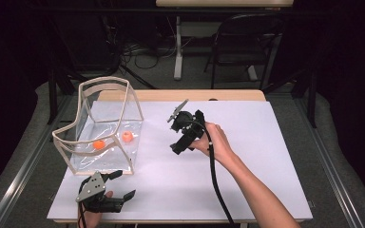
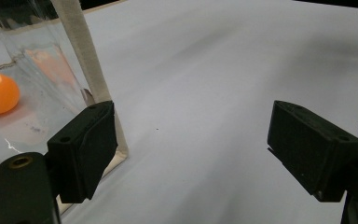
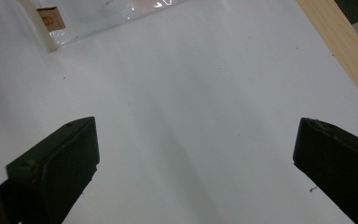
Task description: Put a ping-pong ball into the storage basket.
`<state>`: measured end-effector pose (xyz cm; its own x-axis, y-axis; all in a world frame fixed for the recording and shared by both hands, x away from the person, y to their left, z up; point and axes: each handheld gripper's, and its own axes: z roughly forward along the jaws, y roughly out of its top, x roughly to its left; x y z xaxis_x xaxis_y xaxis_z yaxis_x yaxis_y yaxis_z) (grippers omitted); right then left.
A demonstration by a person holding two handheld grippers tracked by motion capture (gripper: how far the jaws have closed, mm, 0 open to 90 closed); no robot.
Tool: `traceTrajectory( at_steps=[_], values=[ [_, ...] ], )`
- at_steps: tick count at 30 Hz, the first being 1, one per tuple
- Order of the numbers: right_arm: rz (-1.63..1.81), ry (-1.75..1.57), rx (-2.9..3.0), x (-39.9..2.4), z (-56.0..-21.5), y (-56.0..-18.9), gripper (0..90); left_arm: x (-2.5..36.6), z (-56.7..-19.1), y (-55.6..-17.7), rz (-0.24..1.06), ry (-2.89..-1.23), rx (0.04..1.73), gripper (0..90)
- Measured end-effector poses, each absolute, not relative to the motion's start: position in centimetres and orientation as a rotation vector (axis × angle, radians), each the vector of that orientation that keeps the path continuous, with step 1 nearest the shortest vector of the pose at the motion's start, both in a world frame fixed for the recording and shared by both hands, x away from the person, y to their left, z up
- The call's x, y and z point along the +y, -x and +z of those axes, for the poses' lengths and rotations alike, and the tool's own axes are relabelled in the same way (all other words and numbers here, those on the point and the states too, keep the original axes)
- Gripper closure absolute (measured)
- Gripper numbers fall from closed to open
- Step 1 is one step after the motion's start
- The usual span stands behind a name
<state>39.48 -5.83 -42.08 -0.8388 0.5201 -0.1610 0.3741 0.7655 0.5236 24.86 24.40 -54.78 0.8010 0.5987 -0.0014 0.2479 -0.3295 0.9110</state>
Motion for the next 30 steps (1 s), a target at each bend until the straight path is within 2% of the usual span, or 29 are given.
traceTrajectory(
  at_steps=[30],
  values=[
    [0.733,-0.747,2.671,-9.7,-46.3,-36.4,0.0,24.3,-54.9,-24.9,0.408,-1.915,0.645,16.0]
  ],
)
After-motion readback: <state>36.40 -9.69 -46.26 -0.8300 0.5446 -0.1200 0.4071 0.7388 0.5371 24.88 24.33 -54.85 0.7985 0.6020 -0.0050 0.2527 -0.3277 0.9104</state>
